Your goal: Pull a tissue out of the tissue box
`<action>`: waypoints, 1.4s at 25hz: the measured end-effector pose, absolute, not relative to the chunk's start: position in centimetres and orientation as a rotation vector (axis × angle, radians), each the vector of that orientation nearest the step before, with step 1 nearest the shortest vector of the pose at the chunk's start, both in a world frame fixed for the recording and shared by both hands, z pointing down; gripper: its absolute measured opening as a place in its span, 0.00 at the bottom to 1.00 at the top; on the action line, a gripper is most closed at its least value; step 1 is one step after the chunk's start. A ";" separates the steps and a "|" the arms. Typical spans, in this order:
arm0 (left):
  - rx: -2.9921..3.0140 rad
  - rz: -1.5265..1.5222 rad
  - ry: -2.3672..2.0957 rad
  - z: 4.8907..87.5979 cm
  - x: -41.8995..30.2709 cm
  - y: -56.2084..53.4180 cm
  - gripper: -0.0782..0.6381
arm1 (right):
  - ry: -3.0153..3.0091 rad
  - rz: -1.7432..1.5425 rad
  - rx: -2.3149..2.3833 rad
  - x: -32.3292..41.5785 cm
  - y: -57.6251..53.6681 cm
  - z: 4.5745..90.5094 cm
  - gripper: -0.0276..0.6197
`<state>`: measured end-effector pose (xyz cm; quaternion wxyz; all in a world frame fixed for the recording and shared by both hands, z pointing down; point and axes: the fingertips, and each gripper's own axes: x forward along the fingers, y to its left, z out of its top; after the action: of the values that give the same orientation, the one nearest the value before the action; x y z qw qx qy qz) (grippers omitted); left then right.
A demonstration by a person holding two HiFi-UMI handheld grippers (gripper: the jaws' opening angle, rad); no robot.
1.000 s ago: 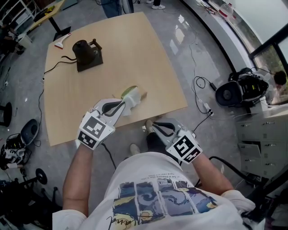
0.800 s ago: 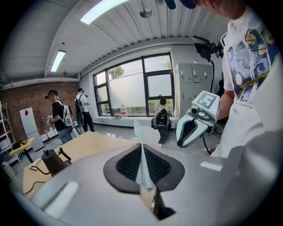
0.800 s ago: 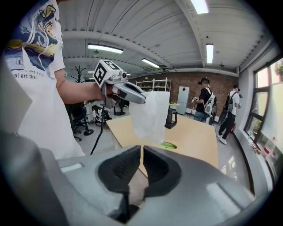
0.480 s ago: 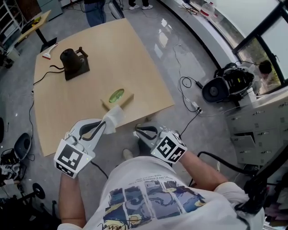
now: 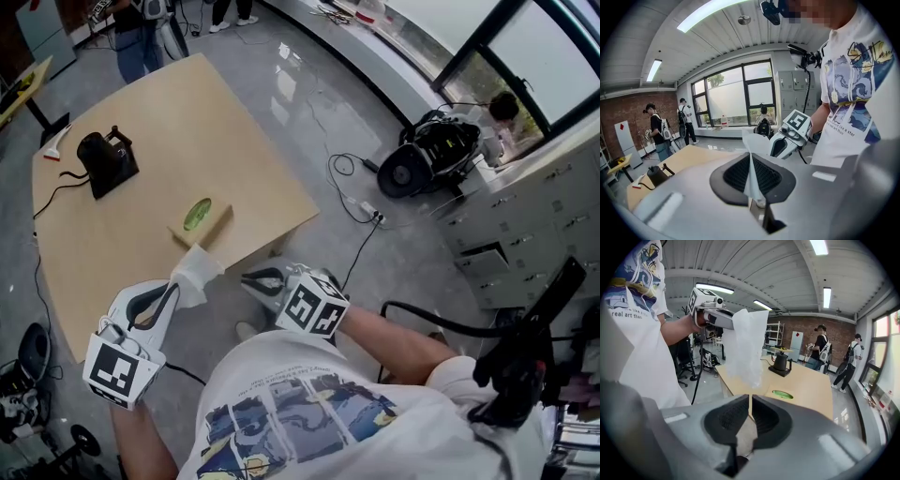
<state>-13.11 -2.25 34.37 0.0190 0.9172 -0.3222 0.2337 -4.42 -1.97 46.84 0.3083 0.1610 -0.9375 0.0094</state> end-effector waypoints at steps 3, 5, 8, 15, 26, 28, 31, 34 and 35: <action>2.852 0.725 -0.977 34.0 -12.6 -1.7 0.11 | -2.477 0.023 0.427 -4.3 -1.9 46.7 0.08; 2.856 0.729 -0.964 33.7 -12.3 -1.5 0.11 | -2.477 0.023 0.431 -4.2 -1.9 46.6 0.08; 2.864 0.716 -0.945 33.0 -12.0 -1.5 0.11 | -2.476 0.020 0.439 -4.1 -2.2 46.6 0.08; 2.894 0.716 -0.898 31.7 -11.4 -1.1 0.11 | -2.475 0.023 0.474 -4.0 -2.9 46.6 0.08; 2.915 0.720 -0.836 30.5 -9.4 -1.6 0.11 | -2.455 -0.012 0.523 -2.2 -4.2 46.5 0.07; 2.939 0.713 -0.823 30.4 -9.4 -2.1 0.11 | -2.451 -0.010 0.527 -2.3 -4.7 46.6 0.07; 2.991 0.707 -0.794 30.1 -9.6 -3.0 0.11 | -2.449 -0.005 0.528 -3.0 -5.5 46.8 0.07; 3.053 0.701 -0.756 29.8 -9.7 -3.8 0.11 | -2.445 0.001 0.530 -3.5 -6.5 47.1 0.07; 3.066 0.701 -0.747 29.7 -9.7 -4.1 0.11 | -2.445 0.003 0.530 -3.7 -6.8 47.2 0.07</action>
<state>-9.70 -4.08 29.74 -0.0458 0.9474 -0.2309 0.2167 -3.66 -6.82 47.18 0.3146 0.2013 -0.9276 0.0010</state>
